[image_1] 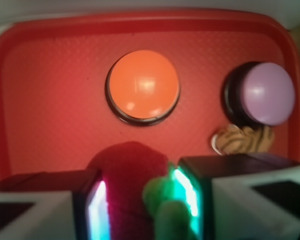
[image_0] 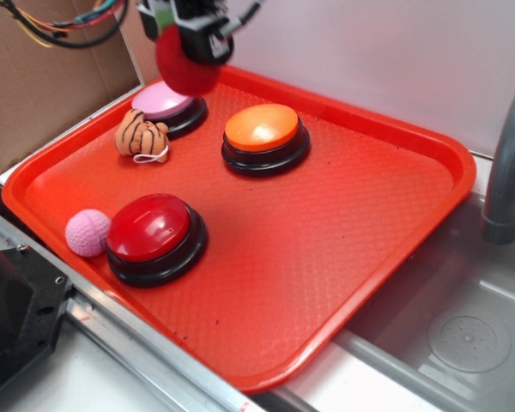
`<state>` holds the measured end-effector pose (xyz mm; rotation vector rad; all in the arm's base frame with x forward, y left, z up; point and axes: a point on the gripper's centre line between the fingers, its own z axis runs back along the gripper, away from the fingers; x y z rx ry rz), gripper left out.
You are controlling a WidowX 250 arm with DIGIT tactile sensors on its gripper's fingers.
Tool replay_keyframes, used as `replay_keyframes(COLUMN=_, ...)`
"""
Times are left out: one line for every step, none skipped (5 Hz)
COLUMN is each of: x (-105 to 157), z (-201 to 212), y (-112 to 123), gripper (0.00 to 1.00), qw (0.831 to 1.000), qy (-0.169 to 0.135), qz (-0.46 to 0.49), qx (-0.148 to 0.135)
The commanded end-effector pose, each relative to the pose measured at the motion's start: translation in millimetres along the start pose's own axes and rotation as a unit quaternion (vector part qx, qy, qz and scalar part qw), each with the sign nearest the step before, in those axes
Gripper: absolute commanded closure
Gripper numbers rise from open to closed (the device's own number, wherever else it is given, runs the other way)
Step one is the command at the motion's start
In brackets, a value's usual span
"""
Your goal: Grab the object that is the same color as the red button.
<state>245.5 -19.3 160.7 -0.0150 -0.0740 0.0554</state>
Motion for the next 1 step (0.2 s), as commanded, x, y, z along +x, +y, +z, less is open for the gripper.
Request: replay_keyframes(x=-3.4, z=21.3, y=6.1, gripper=1.0, qw=0.998, qy=-0.038, qz=0.052, qx=-0.001)
